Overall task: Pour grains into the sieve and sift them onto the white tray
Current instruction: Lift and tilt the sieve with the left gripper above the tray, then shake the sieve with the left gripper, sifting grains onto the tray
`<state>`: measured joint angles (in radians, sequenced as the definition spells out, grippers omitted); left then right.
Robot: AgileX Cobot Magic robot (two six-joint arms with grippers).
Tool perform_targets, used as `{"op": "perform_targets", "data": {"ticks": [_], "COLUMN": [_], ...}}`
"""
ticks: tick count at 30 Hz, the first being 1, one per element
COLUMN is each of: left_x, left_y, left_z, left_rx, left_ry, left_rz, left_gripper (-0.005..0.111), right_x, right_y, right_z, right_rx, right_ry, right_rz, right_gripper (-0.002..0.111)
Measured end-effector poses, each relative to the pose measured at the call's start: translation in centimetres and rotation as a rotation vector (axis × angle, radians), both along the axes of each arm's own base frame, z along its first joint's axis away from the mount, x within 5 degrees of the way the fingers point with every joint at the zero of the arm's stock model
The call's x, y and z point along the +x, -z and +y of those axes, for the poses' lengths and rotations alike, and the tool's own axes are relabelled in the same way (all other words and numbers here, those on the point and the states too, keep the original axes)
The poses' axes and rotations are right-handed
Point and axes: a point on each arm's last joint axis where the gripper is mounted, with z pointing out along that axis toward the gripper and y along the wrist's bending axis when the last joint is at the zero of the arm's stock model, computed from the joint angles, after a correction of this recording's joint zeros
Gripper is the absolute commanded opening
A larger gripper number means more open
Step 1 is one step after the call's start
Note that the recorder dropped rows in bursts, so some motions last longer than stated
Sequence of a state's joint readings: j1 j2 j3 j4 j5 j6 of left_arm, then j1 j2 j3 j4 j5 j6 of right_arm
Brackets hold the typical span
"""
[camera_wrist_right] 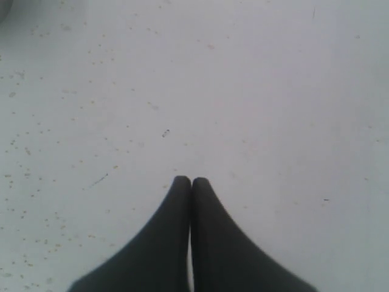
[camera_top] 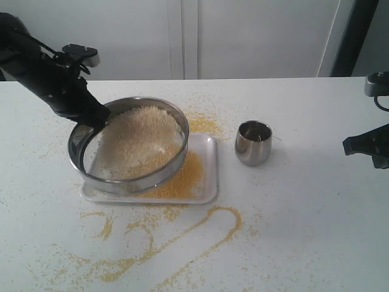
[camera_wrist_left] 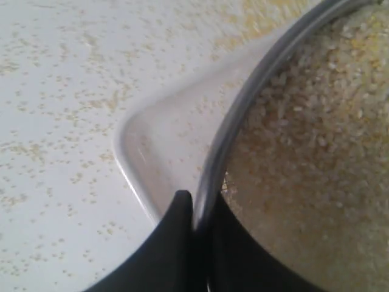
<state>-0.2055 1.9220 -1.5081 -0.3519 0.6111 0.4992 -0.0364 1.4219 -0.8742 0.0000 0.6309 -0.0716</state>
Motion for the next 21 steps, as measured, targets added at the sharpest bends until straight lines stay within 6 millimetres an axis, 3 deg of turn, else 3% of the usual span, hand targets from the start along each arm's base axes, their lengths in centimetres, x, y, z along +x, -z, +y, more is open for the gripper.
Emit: {"op": "perform_targets", "data": {"ticks": [4,8,10,12,13,14,16,17,20,21], "left_x": [-0.2,-0.3,-0.2,-0.2,-0.8,-1.0,-1.0,-0.6,-0.6,-0.8], "left_y": [0.3,-0.6,-0.6,-1.1,-1.2,-1.1,-0.8,-0.9,-1.0,-0.8], "left_z": [0.8,1.2,1.2,0.4,-0.6,-0.7,0.3,0.8,0.2,0.2], "left_rx": [0.004,0.129,-0.002,-0.023,0.04,0.06,-0.017,-0.045,0.026,-0.002], "left_ry": [-0.182,-0.026,-0.27,-0.194,-0.027,-0.006,-0.298,-0.349,-0.194,-0.28], "left_rz": [0.092,-0.009,0.073,0.014,-0.015,0.0,0.118,0.104,0.024,0.074], "left_gripper": [0.0,0.0,0.0,0.0,0.0,0.0,0.0,0.0,0.0,0.0], "right_x": [0.0,0.0,0.0,0.0,0.0,0.0,0.0,0.0,0.0,0.0], "right_y": [0.0,0.0,0.0,0.0,0.0,0.0,0.0,0.0,0.0,0.0], "right_z": [0.0,0.0,0.0,0.0,0.0,0.0,0.0,0.0,0.0,0.0], "right_rx": [0.0,0.0,0.0,0.0,0.0,0.0,0.0,0.0,0.0,0.0], "right_ry": [0.0,0.0,0.0,0.0,0.0,0.0,0.0,0.0,0.0,0.0], "right_rz": [0.0,0.0,0.0,0.0,0.0,0.0,0.0,0.0,0.0,0.0], "right_gripper": [0.0,0.0,0.0,0.0,0.0,0.0,0.0,0.0,0.0,0.0]}}
